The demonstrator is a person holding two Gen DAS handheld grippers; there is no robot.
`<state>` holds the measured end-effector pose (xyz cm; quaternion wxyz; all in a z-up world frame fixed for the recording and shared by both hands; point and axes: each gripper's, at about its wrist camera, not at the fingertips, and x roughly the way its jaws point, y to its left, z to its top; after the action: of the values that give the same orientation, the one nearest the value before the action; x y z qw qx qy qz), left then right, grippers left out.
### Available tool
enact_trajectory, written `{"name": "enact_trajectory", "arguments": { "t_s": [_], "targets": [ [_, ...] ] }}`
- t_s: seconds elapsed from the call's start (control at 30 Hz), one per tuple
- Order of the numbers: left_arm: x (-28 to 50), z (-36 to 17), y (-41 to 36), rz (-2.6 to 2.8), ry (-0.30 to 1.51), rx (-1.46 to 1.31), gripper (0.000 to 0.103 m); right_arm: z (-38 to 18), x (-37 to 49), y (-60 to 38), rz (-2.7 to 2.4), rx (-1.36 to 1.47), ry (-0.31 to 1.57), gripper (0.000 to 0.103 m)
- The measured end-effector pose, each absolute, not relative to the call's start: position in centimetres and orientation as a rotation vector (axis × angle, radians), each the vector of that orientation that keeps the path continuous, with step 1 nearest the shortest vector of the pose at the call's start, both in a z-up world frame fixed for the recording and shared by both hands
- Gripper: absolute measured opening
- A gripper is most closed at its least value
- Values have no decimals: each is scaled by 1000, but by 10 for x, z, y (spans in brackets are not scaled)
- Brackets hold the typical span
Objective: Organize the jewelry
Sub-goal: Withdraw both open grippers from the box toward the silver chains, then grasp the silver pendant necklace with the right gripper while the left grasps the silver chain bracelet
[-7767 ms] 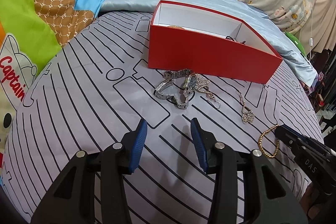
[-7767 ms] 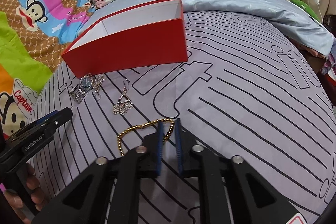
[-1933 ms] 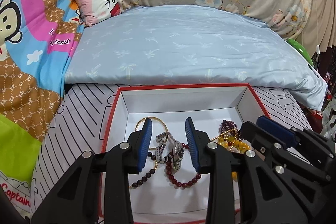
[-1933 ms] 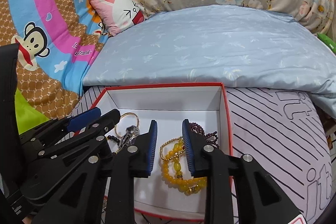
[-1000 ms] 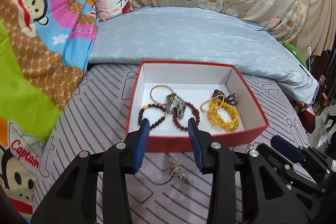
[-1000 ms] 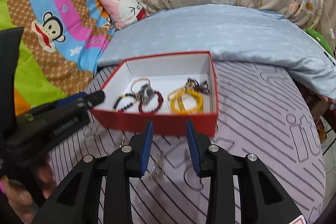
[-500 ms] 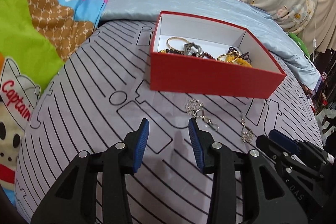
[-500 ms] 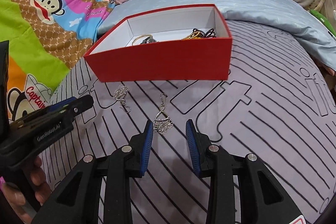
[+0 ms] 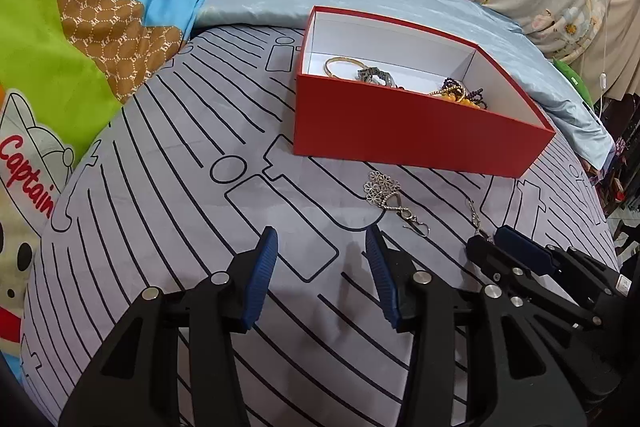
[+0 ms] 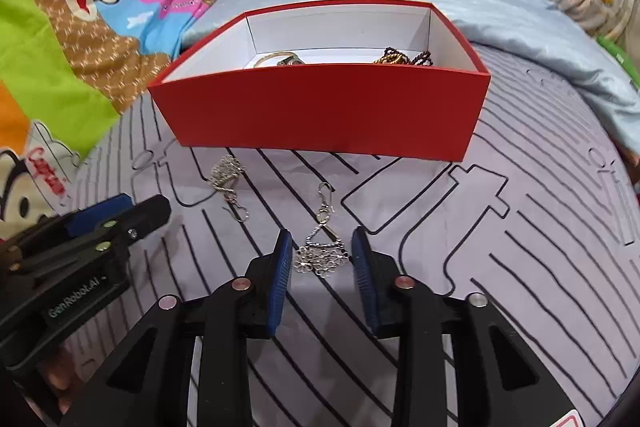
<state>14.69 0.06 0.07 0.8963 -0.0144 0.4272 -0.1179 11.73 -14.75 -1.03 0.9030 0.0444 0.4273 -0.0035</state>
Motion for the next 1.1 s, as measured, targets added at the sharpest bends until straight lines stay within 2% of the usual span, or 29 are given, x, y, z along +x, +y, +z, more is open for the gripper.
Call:
{"name": "enact_trajectory", "arguments": {
  "t_s": [0.1, 0.13, 0.23, 0.93, 1.1],
  "targets": [
    [147, 0, -1, -245, 885, -28, 43, -9, 118, -145, -25, 54, 885, 19],
    [147, 0, -1, -244, 885, -28, 43, -10, 117, -146, -25, 57, 885, 14],
    [146, 0, -2, -248, 887, -30, 43, -10, 116, -153, -21, 80, 884, 9],
    [160, -4, -49, -305, 918, -39, 45, -12, 93, -186, -42, 207, 875, 8],
    [163, -9, -53, -262, 902, 7, 42, -13, 92, -188, -36, 217, 871, 8]
  ]
}}
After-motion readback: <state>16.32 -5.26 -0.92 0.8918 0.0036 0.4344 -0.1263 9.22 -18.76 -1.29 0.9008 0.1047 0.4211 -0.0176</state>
